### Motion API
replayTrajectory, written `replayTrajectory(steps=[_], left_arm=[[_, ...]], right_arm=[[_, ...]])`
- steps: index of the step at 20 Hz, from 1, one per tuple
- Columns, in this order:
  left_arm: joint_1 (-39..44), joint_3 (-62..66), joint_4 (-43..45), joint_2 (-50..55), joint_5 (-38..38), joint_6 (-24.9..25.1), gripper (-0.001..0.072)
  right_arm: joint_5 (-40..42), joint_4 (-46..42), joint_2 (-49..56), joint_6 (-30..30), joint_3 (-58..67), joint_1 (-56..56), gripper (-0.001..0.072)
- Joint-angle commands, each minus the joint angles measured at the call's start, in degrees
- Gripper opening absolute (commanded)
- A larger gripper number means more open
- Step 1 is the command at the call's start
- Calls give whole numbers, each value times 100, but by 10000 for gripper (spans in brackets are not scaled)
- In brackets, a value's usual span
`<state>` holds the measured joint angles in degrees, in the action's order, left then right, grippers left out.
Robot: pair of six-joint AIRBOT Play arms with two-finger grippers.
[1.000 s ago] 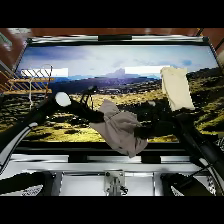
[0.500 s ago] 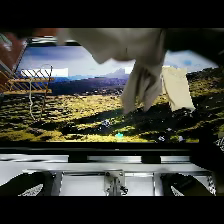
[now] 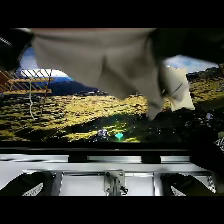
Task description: Fold the shirts.
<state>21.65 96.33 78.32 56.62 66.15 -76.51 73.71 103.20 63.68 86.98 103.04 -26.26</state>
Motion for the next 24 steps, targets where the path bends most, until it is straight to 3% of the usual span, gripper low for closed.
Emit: replayTrajectory(steps=[1,4,5,7,13,15,18,20,22,24], left_arm=[[-22,-1598,81,-37,42,-232,27],[-22,-2830,223,-37,-125,-225,27],[-22,-3154,334,-37,-203,-225,27],[-66,-3501,483,-37,-269,-232,27],[-717,-3263,577,-61,-267,-240,27],[-977,-3217,575,-61,-256,-243,27],[-1172,-3220,573,-57,-249,-243,28],[-1176,-3220,573,-57,-249,-243,28],[-1176,-3220,570,-57,-251,-243,27],[-1176,-3220,570,-57,-251,-243,27]], right_arm=[[1108,487,761,286,-868,-358,67],[-37,487,1532,304,-2083,-916,68],[-337,490,1808,173,-2328,-1043,119],[-238,481,2177,140,-2396,-1104,525],[911,-271,1147,109,-2426,192,543],[905,-87,586,-105,-3101,890,543],[138,573,-341,-114,-5294,1255,542],[-667,1464,-695,42,-6780,1252,542],[-1220,2157,-704,308,-7576,1250,543],[-1493,2179,-680,332,-7799,1250,542]])
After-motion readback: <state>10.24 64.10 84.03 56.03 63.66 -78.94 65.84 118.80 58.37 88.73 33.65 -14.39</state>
